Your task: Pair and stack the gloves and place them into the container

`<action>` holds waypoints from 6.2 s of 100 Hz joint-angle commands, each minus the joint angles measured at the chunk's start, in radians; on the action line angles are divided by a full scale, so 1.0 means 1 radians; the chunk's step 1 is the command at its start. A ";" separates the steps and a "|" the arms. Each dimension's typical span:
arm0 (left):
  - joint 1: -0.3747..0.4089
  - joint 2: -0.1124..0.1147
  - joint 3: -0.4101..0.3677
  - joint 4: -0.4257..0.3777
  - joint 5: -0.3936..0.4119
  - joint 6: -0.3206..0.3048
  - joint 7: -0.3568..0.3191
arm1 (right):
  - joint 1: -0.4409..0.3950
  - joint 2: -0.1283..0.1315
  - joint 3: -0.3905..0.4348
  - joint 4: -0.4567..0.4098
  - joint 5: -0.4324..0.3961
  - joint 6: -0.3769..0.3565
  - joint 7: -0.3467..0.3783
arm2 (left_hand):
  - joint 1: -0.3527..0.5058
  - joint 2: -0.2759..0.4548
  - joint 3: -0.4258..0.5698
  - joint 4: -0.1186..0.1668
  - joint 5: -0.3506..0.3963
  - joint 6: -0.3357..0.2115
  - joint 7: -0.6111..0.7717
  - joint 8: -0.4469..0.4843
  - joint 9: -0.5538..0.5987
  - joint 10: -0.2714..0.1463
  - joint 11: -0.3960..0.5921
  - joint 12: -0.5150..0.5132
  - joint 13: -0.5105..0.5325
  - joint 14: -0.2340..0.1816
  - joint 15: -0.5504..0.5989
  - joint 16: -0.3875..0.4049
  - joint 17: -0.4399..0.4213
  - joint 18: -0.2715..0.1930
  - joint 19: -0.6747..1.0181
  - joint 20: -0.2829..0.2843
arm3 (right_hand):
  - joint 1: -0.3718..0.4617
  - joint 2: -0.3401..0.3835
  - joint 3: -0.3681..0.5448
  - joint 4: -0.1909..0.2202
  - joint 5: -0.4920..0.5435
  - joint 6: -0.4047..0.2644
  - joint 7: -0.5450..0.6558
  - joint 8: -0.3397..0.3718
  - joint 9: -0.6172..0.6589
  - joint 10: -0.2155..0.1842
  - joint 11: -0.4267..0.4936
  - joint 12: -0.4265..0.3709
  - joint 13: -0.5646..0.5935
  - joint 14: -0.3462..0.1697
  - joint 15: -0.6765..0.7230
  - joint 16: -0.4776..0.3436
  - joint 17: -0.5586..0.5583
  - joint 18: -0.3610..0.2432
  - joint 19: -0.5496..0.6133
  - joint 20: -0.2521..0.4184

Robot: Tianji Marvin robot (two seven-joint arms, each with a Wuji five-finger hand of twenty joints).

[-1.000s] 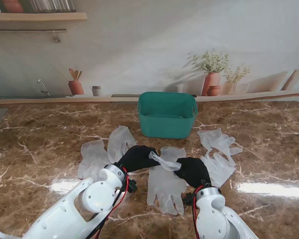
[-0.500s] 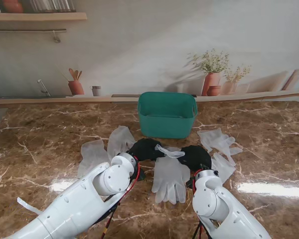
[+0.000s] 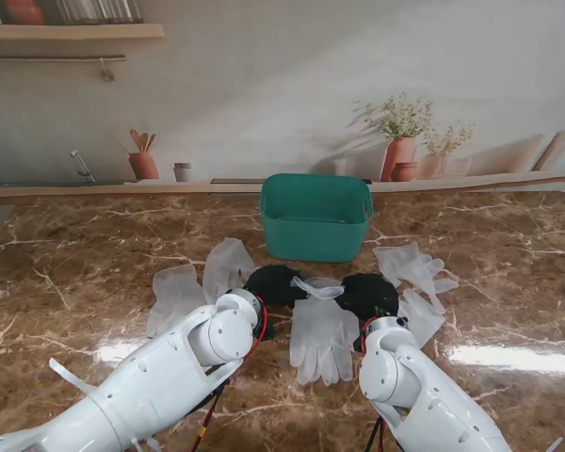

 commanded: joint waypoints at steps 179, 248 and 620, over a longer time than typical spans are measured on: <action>0.619 0.174 -0.556 -0.616 0.286 -0.161 -0.008 | 0.372 0.072 -0.400 0.172 -0.310 0.059 0.239 | -0.137 0.194 -0.027 0.066 -0.300 0.058 -0.563 -0.049 -0.796 -0.008 -0.251 -0.232 -0.500 -0.145 -0.518 -0.439 -0.080 -0.085 -0.528 -0.242 | 0.085 -0.220 -0.002 0.078 -0.411 0.101 -0.425 -0.080 -0.392 -0.011 -0.295 -0.365 -0.100 -0.039 -0.687 -0.442 -0.061 -0.013 -0.431 -0.338; 0.620 0.173 -0.560 -0.611 0.260 -0.178 -0.016 | 0.444 0.040 -0.502 0.290 -0.233 0.110 0.235 | -0.139 0.206 -0.036 0.066 -0.277 0.052 -0.549 -0.041 -0.786 -0.006 -0.254 -0.233 -0.493 -0.143 -0.520 -0.441 -0.079 -0.091 -0.553 -0.223 | 0.180 -0.399 0.015 -0.121 -0.167 -0.144 0.028 0.014 -0.095 -0.155 0.197 0.309 -0.017 -0.105 -0.091 -0.009 -0.016 -0.009 -0.216 -0.211; 0.661 0.180 -0.609 -0.643 0.307 -0.222 -0.010 | 0.097 0.196 -0.121 -0.166 -0.642 -0.718 0.198 | -0.113 0.233 -0.092 0.073 -0.250 0.040 -0.539 -0.036 -0.787 -0.023 -0.270 -0.243 -0.508 -0.158 -0.541 -0.456 -0.086 -0.090 -0.662 -0.176 | 0.380 -0.309 0.374 0.102 -0.339 -0.076 -0.447 -0.179 -0.312 -0.124 -0.385 -0.348 -0.085 -0.159 -0.755 -0.393 -0.028 -0.106 -0.602 -0.369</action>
